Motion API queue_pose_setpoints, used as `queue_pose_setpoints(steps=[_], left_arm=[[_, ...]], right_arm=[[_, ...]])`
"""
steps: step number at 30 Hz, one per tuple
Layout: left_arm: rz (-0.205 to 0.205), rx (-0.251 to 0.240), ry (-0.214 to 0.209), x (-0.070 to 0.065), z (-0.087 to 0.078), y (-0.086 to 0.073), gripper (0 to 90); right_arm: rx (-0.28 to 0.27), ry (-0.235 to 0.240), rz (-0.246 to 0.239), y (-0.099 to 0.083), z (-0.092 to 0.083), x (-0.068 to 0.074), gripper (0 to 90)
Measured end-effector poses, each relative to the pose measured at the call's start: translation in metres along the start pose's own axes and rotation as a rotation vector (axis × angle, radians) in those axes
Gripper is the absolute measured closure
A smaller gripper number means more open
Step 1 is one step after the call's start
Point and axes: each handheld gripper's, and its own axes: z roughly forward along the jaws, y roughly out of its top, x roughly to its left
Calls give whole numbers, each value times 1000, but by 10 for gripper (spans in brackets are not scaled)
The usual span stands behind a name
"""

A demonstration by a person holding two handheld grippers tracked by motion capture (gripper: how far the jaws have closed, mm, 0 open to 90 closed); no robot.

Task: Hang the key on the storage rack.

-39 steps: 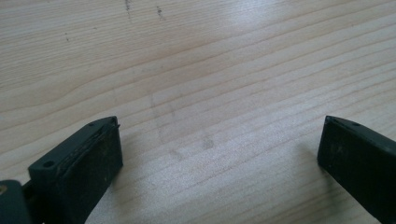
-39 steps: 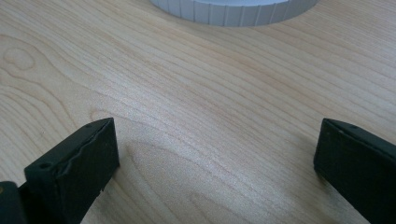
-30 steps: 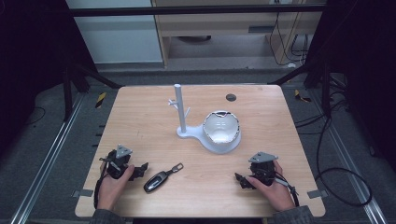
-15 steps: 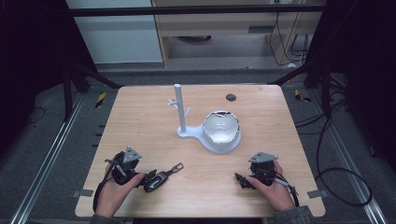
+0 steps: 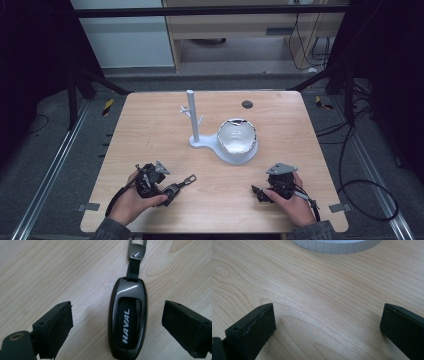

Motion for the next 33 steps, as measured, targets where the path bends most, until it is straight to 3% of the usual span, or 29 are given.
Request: queue_pose_setpoints(steps=[8, 20, 28, 33], left_arm=[[36, 52, -4, -5, 12, 8, 170], [34, 104, -22, -5, 22, 12, 276], [21, 103, -38, -2, 21, 13, 350], [21, 85, -36, -3, 20, 12, 466]], right_arm=[[0, 1, -2, 0, 0, 0, 4], [0, 1, 0, 0, 0, 0, 4], [0, 1, -2, 0, 0, 0, 4], [0, 1, -2, 0, 0, 0, 4]])
